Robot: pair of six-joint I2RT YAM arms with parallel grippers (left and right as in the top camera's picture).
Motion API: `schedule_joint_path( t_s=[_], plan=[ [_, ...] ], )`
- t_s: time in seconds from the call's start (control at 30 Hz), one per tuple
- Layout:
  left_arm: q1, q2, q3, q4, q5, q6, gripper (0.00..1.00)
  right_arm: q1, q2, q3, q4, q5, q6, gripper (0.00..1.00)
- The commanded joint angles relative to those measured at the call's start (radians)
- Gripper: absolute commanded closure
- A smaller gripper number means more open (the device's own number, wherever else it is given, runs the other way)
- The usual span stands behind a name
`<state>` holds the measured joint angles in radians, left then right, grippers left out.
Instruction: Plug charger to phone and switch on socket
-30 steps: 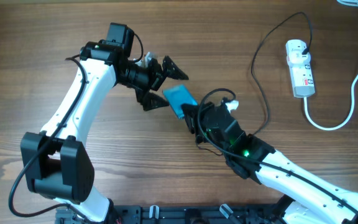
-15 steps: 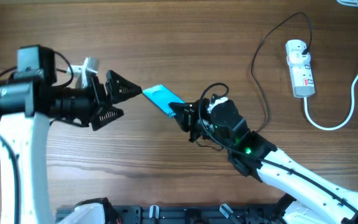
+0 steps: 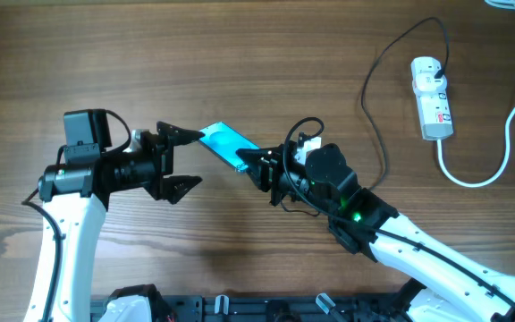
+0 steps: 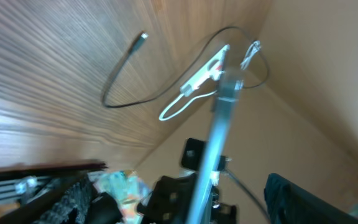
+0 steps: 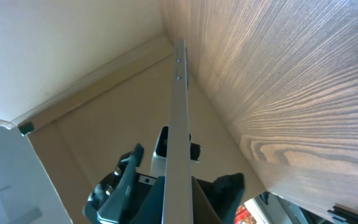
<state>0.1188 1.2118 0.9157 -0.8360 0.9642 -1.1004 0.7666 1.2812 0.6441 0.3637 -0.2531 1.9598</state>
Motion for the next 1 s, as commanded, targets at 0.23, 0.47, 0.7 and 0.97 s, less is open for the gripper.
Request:
schedule_joint_path(
  t_s=[0.23,0.47,0.7,0.97],
  plan=[
    [-0.207,-0.007,-0.005,0.239,-0.065,-0.299,0.25,-0.002,-0.008,0.019,0.017,0.004,0.039,0.96],
    [-0.207,-0.007,-0.005,0.243,-0.1,-0.299,0.54,-0.001,-0.008,0.019,0.03,-0.043,0.08,0.96],
    [-0.222,-0.007,-0.005,0.258,-0.128,-0.3,0.71,-0.001,-0.008,0.019,0.069,-0.063,0.084,0.96],
    [-0.222,-0.007,-0.005,0.306,-0.133,-0.481,0.95,-0.001,-0.008,0.019,0.066,-0.043,0.112,0.93]
  ],
)
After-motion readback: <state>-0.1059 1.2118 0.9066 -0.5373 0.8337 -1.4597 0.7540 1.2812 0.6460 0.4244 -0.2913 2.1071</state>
